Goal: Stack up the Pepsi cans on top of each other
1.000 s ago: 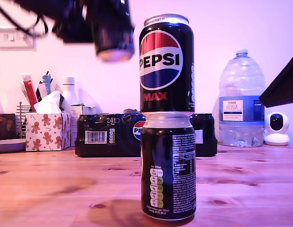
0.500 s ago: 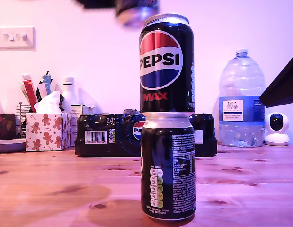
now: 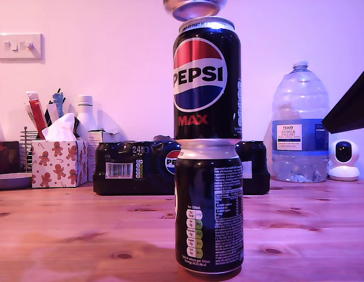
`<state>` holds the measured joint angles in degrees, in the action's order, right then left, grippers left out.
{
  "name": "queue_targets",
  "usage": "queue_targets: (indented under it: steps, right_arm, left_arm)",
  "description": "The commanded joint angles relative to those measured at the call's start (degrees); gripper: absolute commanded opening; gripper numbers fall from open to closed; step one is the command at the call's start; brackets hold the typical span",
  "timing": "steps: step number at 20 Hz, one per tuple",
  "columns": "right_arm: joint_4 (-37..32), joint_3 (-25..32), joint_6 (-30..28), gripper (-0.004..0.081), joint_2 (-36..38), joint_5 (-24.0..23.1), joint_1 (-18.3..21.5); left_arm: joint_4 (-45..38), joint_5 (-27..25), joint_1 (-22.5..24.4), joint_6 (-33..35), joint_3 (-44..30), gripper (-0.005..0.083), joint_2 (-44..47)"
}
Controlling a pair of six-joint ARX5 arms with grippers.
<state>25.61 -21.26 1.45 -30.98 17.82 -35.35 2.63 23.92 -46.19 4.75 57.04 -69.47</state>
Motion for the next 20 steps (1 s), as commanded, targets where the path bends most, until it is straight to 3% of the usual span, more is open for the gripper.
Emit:
queue_targets:
  steps: [1,20]
  right_arm:
    - [-1.0,0.5,0.0,-0.0013,-0.2,0.1,-0.4]
    - [-0.5,-0.2,-0.5,-0.0013,1.7,0.0,-0.4]
  left_arm:
    - [-2.0,0.2,-0.9,0.2,1.5,0.0473,1.6]
    - [1.9,-1.5,-2.1,1.8,1.3,0.0475,1.2]
